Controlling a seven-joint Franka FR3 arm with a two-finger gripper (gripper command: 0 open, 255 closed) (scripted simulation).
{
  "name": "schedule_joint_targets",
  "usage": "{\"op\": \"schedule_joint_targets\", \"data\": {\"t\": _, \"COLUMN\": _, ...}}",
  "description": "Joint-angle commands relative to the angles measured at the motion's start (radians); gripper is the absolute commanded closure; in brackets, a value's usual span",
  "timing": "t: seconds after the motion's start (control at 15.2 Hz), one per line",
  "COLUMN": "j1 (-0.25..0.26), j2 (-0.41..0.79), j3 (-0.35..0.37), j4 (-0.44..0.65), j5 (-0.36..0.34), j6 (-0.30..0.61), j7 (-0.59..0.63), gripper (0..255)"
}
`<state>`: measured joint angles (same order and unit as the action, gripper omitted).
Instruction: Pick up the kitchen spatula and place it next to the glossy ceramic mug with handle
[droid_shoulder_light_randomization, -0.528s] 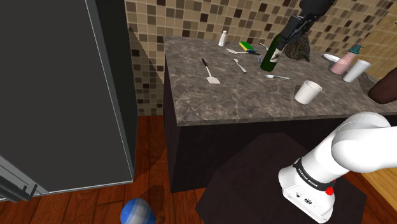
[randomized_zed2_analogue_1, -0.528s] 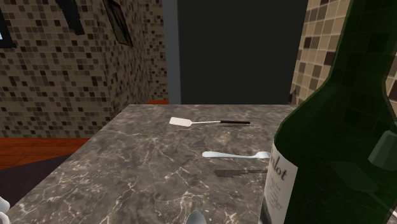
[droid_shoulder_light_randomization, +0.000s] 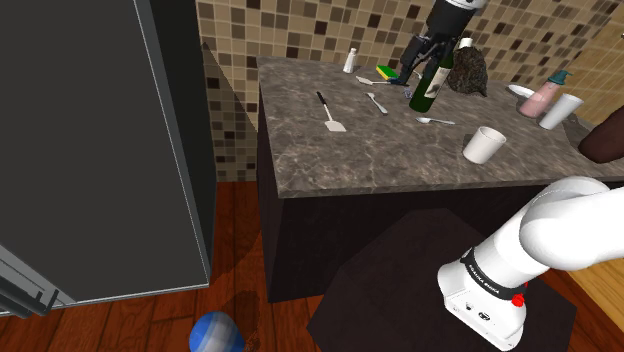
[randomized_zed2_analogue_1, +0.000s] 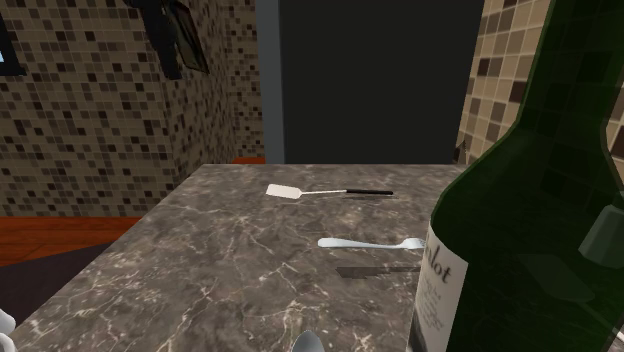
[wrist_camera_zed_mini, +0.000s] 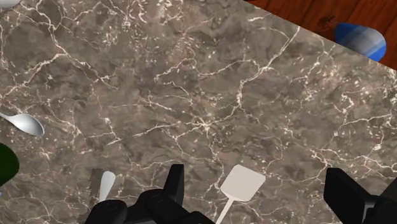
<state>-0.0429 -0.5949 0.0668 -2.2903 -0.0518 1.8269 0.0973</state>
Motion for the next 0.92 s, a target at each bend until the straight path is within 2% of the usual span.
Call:
{"op": "schedule_joint_targets", "data": {"t": 0.0, "j1": -0.011, "j2": 0.073, "j3": 0.004, "j4": 0.017, "j5": 0.001, "j6": 0.051, "j7": 0.030, "gripper": 0}}
{"op": "schedule_joint_targets", "data": {"t": 0.46, "j1": -0.041, "j2": 0.335, "j3": 0.019, "j4": 0.125, "j5": -0.002, "j6": 0.184, "j7": 0.136, "gripper": 0}}
{"op": "schedule_joint_targets", "data": {"t": 0.86, "j1": -0.058, "j2": 0.566, "j3": 0.019, "j4": 0.266, "j5": -0.011, "j6": 0.257, "j7": 0.222, "gripper": 0}}
